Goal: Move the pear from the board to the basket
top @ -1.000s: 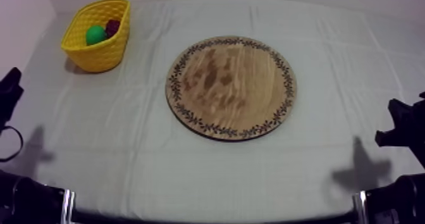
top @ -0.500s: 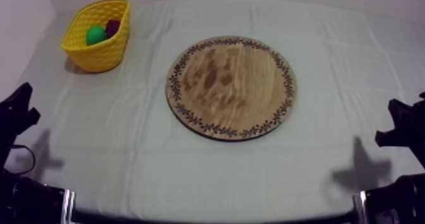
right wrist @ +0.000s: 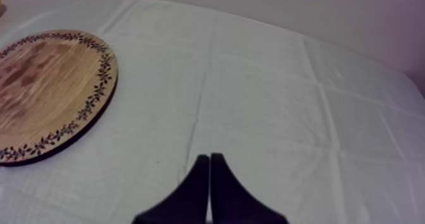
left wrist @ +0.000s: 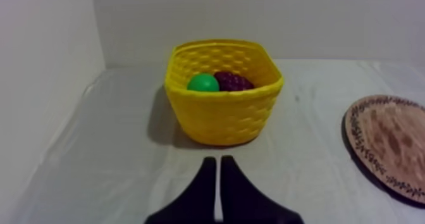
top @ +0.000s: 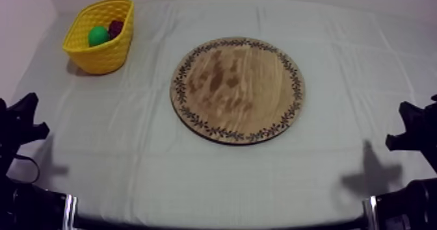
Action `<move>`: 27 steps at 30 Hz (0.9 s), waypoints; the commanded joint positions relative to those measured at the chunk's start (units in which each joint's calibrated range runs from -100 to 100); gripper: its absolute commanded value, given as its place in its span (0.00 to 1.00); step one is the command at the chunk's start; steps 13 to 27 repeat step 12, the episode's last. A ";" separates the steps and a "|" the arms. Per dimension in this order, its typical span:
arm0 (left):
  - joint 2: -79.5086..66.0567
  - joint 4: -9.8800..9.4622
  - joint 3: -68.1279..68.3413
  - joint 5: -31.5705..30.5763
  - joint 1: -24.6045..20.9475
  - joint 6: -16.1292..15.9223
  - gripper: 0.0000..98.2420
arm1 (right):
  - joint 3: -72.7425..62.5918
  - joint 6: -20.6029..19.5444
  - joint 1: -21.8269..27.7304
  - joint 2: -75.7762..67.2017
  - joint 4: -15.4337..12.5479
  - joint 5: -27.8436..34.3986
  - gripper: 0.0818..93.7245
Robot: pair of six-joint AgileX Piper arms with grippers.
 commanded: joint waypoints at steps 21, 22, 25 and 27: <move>-0.17 0.39 0.00 1.09 0.58 -2.04 0.00 | 0.05 0.02 0.00 -0.05 0.02 -0.04 0.00; -0.17 0.39 0.00 1.09 0.58 -2.04 0.00 | 0.05 0.02 0.00 -0.05 0.02 -0.04 0.00; -0.17 0.39 0.00 1.09 0.58 -2.04 0.00 | 0.05 0.02 0.00 -0.05 0.02 -0.04 0.00; -0.17 0.39 0.00 1.09 0.58 -2.04 0.00 | 0.05 0.02 0.00 -0.05 0.02 -0.04 0.00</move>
